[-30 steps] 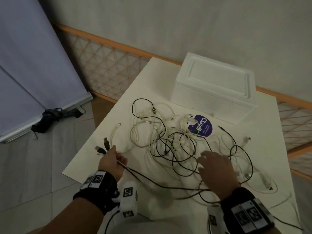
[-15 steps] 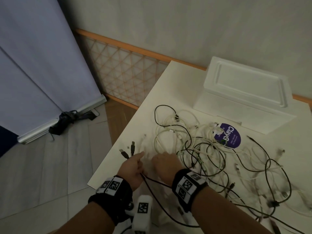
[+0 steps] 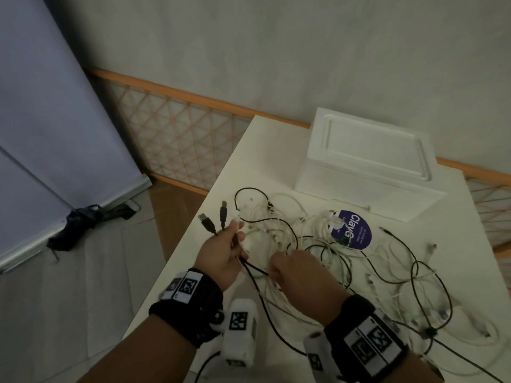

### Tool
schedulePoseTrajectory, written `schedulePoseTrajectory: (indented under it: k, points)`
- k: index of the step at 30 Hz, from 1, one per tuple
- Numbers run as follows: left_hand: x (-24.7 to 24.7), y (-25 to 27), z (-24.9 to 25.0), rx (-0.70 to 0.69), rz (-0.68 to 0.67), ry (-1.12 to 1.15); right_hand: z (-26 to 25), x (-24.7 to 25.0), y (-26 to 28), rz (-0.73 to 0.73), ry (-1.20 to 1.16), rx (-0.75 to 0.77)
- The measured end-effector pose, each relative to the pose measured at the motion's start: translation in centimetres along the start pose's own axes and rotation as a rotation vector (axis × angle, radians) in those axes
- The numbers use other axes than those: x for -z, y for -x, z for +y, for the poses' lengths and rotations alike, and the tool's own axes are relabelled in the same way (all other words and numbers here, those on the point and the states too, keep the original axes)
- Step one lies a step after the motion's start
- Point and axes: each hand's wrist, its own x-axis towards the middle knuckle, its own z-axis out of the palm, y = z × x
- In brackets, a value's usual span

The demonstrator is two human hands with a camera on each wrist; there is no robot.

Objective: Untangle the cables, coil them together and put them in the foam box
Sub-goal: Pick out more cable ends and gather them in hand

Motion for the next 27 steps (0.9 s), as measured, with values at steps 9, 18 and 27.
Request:
schedulePoseTrajectory:
  k: [9, 18, 27]
  points:
    - [-1.7, -0.5, -0.5, -0.147, -0.147, 0.058, 1.0, 2.5, 2.1, -0.037, -0.108, -0.110]
    - [1.4, -2.1, 2.4, -0.099, 0.067, 0.328, 5.9, 6.6, 3.3, 0.014, 0.228, -0.314]
    - [-1.1, 0.6, 1.4, -0.274, -0.135, -0.492, 6.4, 7.8, 3.6, -0.085, 0.045, -0.459]
